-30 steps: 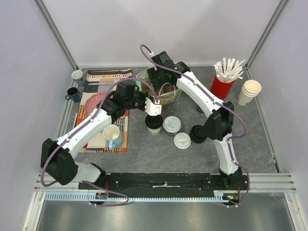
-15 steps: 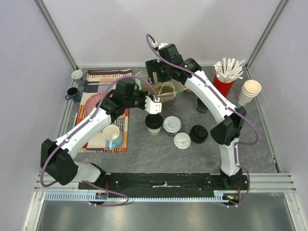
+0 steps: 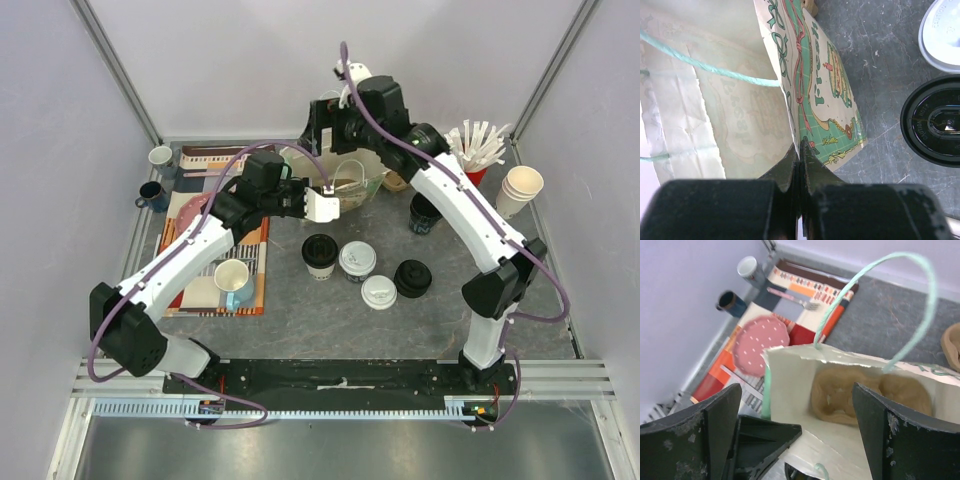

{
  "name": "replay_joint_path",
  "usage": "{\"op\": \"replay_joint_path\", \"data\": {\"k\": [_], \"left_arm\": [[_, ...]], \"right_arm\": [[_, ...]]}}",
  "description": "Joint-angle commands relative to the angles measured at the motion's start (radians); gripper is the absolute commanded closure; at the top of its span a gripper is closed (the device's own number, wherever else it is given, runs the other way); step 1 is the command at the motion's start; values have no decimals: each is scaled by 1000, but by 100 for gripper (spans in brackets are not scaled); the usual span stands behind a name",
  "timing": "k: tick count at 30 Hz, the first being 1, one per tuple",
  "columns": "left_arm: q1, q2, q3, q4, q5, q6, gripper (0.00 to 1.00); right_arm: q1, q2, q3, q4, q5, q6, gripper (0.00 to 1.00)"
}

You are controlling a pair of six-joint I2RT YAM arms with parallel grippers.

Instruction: Pack the takeout coffee

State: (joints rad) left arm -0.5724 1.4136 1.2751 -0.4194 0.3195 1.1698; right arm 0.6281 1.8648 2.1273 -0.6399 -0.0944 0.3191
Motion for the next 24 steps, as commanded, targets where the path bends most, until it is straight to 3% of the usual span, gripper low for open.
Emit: {"op": "replay_joint_path", "data": {"k": [1,8,14,18,21,24], "left_arm": [[8,11,78,-36,42,-71,98],[19,30,118,-96,69,-84,98],[29,51,150,-137,88,-104,98],[43,65,164,-159,96,-122,98],[55,68,162,-168,98,-119,98],[69,68,161,-176,101,-105,98]], "right_arm": [[-63,-70,2,105,-74,106,2],[-137,-150,-24,121,-119,118,2],[-222,-339,-159,149,-371,-130,7],[-235,-489,-305,111,-392,-181,28],[-234,-562,-389,42,-369,-161,33],[-222,-599,-446,-105,-383,-262,34]]}}
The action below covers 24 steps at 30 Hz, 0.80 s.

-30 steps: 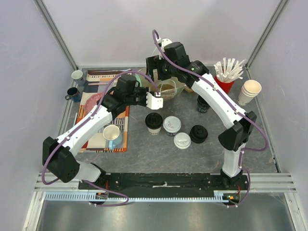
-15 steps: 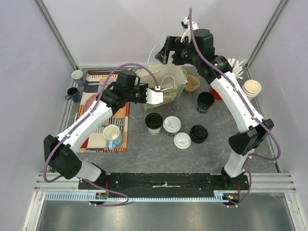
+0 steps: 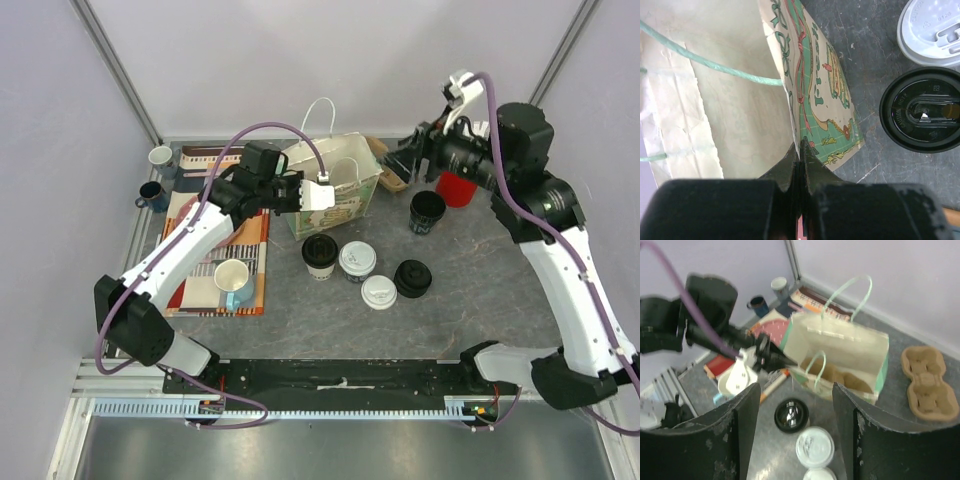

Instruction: Pack the takeout coffee

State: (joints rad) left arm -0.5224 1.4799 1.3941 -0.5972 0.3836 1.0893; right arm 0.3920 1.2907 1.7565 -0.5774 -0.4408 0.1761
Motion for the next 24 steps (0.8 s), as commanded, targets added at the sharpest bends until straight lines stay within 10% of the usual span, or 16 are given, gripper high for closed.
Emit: {"op": "replay_joint_path", "data": {"k": [1,10,24], "left_arm": [[21,3,43,-3,40,-25,98],[25,37,91,-52,51,-14,94],[32,-30,112,-81,49,-54,34]], "right_arm": [[22,-34,-93,-195,-32,-156,34],[252,-44,-261,-225,259,-141,35],[364,2,-344,-114,-31,-513,23]]}}
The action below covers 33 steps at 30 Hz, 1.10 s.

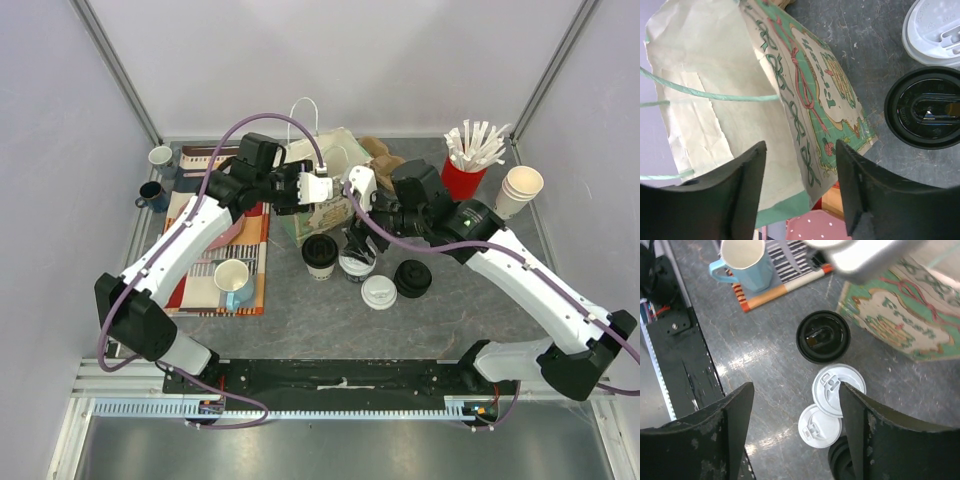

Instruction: Pack the takeout coffee

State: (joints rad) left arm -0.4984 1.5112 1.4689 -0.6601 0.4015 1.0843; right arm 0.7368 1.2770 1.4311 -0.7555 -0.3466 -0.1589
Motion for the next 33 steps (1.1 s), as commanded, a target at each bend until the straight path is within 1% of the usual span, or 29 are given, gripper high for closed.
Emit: {"op": "replay_joint_path", "data": {"k": [1,2,4,5,7,8,10,11,13,14,16,17,19,21,26,30,33], "left_arm": [[9,-68,37,-21,28,-56,32],[11,-77,36,-24,26,-76,22],[14,-100,31,-30,28,-107,17],[17,-108,31,-36,30,-142,15],[24,-135,34,-50,42,-188,14],[37,-143,34,-58,48,-242,14],[50,-175,28,-71,68,-303,14],[70,-184,19,-73,74,-370,14],[90,-215,4,-72,85,-446,14],[112,-224,-4,-70,88,-525,14],[130,-241,-28,-62,95,-602,14],[147,-265,-42,-43,100,-671,14],[159,-289,-82,-30,123,-724,14],[181,-305,-108,-26,135,-748,14],[253,-299,-130,-18,149,-791,14],[256,-292,-131,-16,184,-784,15],[256,-290,-131,-16,183,-782,15]], "right_arm": [[26,22,-27,70,-129,-201,22],[26,30,-29,79,-127,-232,21],[32,62,-29,81,-140,-260,20],[36,76,-28,82,-144,-275,21],[50,120,-21,90,-169,-307,27],[53,137,-18,90,-181,-318,31],[61,174,-21,93,-212,-356,34],[61,183,-24,88,-216,-370,40],[76,220,-24,76,-207,-418,44],[81,234,-21,73,-189,-427,43],[98,274,-8,59,-181,-459,39],[104,283,-5,56,-169,-465,36],[113,294,-11,67,-158,-476,32],[111,295,-23,87,-131,-478,30],[111,341,-18,78,-77,-502,33],[113,370,5,38,-84,-519,34],[113,387,5,36,-45,-533,36]]}}
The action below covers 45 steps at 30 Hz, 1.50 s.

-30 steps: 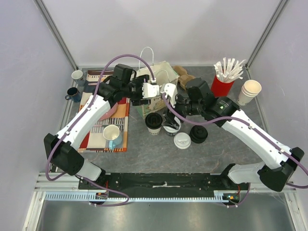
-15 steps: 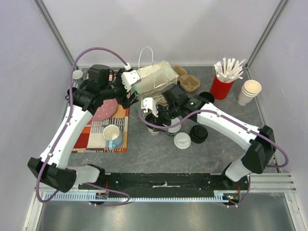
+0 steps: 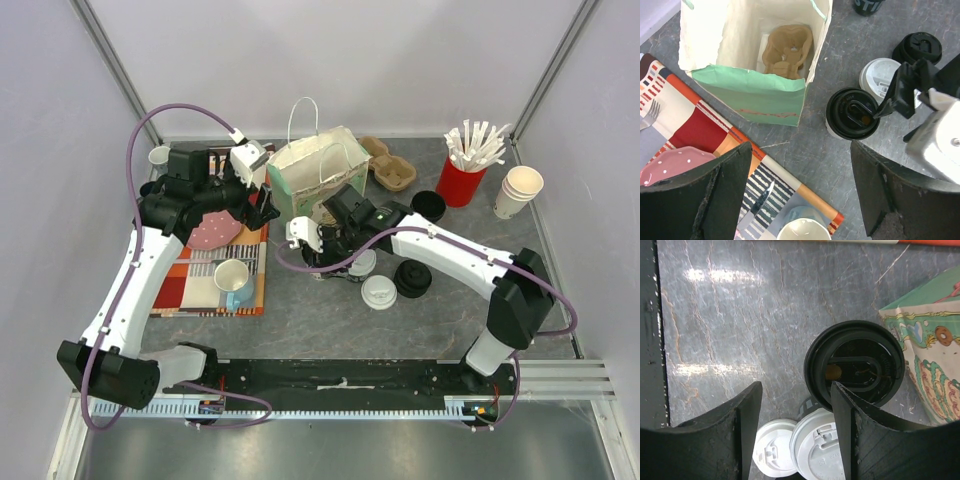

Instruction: Pack the takeout coffee

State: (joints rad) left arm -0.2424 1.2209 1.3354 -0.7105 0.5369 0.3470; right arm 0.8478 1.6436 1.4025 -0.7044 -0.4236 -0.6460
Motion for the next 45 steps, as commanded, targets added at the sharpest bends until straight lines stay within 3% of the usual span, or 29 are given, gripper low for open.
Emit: {"op": "replay_joint_path", "data": {"k": [1,21,31,45], "left_arm": [[2,0,2,34,48,-39,15],[0,12,8,31,52,-6,15],[2,15,10,28,52,-2,15],[2,26,25,19,64,7,15]], "right_arm": [[0,30,45,-15,46,-49,36],[2,142,118,-59,66,-129,41],[16,142,122,-75,105,-161,59],[33,90,111,-84,112,-138,75]]}}
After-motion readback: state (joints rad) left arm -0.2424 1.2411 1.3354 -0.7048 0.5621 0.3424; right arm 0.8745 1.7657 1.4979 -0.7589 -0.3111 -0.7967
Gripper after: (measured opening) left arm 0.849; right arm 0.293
